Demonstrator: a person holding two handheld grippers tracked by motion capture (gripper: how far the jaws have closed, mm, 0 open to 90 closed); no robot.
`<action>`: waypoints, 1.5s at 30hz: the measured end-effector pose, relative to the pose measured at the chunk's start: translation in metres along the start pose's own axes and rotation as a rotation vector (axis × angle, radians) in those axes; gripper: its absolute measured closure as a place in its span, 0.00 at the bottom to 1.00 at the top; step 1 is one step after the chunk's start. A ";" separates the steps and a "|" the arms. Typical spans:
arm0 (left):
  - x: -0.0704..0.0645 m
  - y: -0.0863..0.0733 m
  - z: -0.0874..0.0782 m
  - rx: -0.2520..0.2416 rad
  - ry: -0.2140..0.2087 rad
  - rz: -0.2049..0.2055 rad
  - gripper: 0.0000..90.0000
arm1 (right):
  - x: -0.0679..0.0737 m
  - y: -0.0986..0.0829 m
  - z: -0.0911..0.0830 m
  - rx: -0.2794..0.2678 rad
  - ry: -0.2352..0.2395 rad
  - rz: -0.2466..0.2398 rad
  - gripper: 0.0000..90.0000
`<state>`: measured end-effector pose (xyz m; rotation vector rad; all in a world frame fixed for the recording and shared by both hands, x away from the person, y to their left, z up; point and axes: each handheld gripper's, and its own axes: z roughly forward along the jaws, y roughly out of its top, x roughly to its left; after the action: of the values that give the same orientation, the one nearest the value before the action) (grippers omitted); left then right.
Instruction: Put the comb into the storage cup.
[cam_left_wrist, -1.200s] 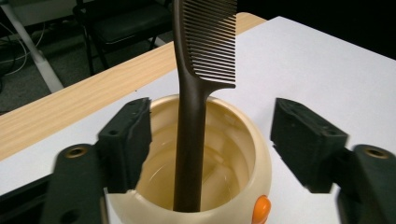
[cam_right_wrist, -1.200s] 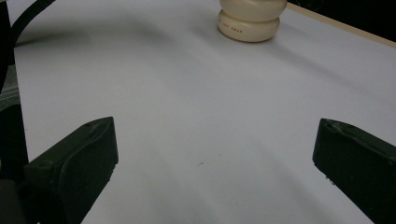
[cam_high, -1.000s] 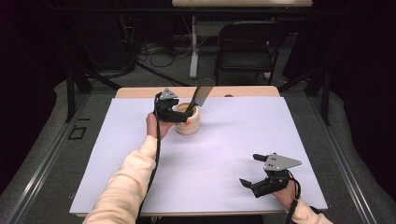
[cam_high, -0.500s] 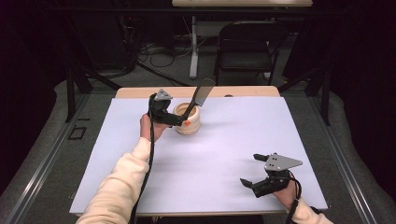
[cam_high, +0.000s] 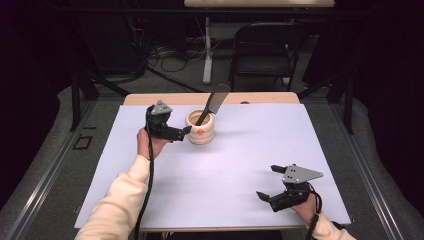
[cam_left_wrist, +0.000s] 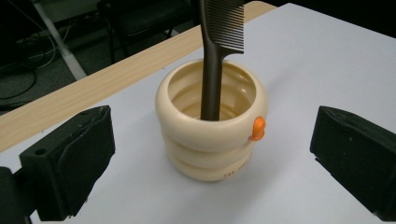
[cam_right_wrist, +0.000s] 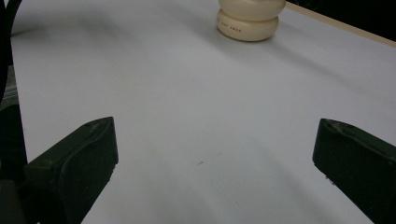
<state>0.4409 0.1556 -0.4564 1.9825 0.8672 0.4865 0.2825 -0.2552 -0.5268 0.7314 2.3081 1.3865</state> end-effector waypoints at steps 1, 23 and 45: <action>0.001 -0.002 -0.003 0.000 0.006 -0.001 0.00 | 0.000 0.000 0.000 0.000 0.000 0.000 0.00; 0.002 -0.038 -0.049 0.010 0.068 -0.024 0.00 | -0.001 0.000 0.000 0.007 0.002 0.005 0.00; -0.012 -0.069 -0.086 -0.029 0.128 -0.037 0.00 | -0.001 0.000 0.000 0.008 -0.002 0.007 0.00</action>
<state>0.3524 0.2207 -0.4701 1.9226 0.9688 0.6064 0.2831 -0.2554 -0.5270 0.7435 2.3135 1.3795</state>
